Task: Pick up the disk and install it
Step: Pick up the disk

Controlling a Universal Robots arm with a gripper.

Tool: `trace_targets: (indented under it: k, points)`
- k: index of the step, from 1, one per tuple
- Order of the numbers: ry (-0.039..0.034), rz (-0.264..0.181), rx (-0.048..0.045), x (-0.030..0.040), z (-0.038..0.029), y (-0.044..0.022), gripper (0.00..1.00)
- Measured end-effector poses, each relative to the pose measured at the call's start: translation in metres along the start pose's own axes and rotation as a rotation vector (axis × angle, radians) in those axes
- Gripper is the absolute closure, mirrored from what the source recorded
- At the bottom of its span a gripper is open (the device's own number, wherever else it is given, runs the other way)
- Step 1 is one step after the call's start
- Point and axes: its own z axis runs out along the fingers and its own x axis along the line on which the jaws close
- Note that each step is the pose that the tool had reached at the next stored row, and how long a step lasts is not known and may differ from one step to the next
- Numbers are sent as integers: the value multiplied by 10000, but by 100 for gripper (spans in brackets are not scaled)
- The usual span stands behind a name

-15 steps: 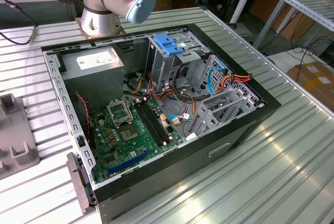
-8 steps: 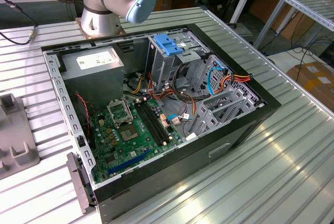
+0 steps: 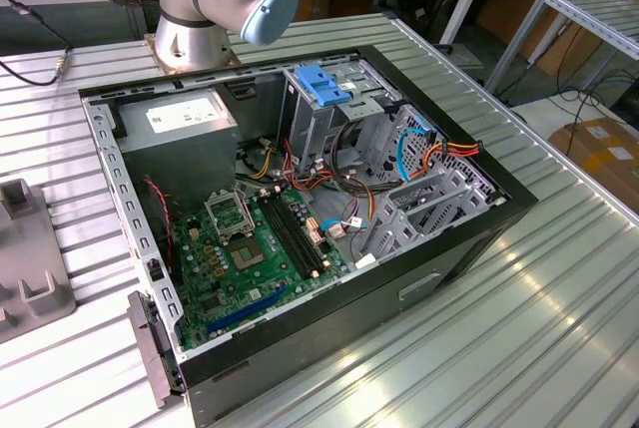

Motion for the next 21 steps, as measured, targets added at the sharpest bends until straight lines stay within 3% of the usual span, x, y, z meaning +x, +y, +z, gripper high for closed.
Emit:
trace_targets:
  k: [21]
  points:
    - [29, -1432, -3, 0, 0, 0, 90]
